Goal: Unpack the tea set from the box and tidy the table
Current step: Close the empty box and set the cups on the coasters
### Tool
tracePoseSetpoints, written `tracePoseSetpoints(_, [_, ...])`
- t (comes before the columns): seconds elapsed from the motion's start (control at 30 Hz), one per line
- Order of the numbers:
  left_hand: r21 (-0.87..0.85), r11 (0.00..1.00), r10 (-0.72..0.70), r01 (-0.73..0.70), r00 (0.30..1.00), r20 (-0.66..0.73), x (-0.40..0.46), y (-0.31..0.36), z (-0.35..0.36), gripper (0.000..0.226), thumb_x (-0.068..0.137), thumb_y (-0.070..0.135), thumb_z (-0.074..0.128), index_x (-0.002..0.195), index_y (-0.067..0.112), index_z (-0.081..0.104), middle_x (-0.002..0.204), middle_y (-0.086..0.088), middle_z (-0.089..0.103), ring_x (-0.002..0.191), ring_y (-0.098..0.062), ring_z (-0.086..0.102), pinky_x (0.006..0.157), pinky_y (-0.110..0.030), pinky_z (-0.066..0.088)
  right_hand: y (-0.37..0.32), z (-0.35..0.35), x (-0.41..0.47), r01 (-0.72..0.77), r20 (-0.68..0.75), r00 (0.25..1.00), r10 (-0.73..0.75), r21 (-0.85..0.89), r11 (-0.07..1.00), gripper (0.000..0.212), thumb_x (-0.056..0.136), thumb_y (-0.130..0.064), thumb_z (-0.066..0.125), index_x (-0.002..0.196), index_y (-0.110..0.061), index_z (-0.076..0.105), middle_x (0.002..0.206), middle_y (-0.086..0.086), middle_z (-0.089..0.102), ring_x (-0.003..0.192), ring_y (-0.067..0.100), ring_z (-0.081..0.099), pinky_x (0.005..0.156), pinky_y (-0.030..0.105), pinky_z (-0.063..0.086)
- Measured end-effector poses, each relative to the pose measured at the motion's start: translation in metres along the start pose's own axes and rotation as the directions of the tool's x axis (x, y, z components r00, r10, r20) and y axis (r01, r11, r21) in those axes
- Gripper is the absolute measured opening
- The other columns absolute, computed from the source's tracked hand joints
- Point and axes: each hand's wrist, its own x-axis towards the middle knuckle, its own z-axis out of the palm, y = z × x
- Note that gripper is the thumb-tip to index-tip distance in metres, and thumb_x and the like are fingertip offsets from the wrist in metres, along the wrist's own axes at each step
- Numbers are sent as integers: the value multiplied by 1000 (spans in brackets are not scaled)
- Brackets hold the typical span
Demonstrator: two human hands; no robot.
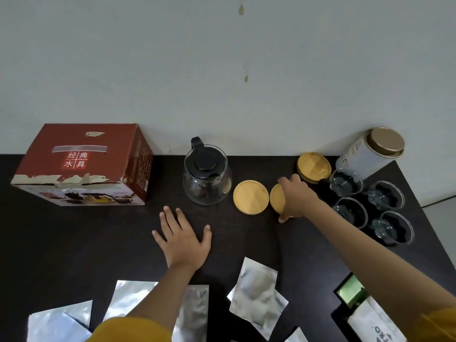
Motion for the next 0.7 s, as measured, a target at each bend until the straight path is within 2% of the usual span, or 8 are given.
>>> tracePoseSetpoints(0.2, [0,1000,0,0,1000,-7,0,0,-1,94,77,68,23,146,3,28,157,-20,14,145,-36,10,109,-64,17,12,7,3,28,13,1000,-28,47,999,123,56,-36,91,151,-21,15,146,9,21,135,31,30,101,45,44])
tracePoseSetpoints(0.33, [8,1000,3,-3,1000,-9,0,0,-1,94,77,67,23,145,3,29,157,-20,15,145,-36,12,109,-64,18,19,4,4,51,32,998,-55,106,993,126,57,-42,89,153,-19,11,154,10,10,142,31,21,110,44,36])
tracePoseSetpoints(0.4, [13,1000,4,-4,1000,-10,0,-1,-1,94,77,67,24,145,3,30,156,-20,16,145,-36,13,108,-65,19,23,-6,7,74,-62,996,-60,241,968,116,62,-45,86,151,-13,19,153,10,17,140,28,27,110,40,35])
tracePoseSetpoints(0.47, [11,1000,7,-6,1000,-14,0,-1,0,93,78,67,26,144,2,32,156,-21,18,144,-37,15,107,-66,21,28,-20,14,86,-225,974,-18,295,952,94,71,-45,79,144,-7,34,145,13,35,132,28,39,104,37,38])
tracePoseSetpoints(0.53, [14,1000,8,-8,1000,-15,0,0,0,93,78,67,27,143,1,33,155,-21,19,144,-37,16,106,-66,21,34,-34,25,-16,-306,949,74,188,982,74,78,-48,72,129,-2,44,131,17,50,119,30,48,94,38,43])
tracePoseSetpoints(0.57, [15,1000,7,-7,1000,-15,-1,-1,0,93,78,67,27,144,2,32,156,-21,19,144,-37,16,106,-66,21,36,-41,31,-85,-298,947,117,118,989,72,78,-50,71,124,-1,45,126,18,53,116,32,50,91,38,44])
tracePoseSetpoints(0.7, [24,1000,6,-5,1000,-16,-1,-1,0,92,78,67,26,143,2,33,156,-21,19,144,-36,16,106,-65,21,45,-54,55,-287,-130,948,290,48,957,104,64,-54,81,138,-1,32,135,17,45,128,36,38,96,43,44])
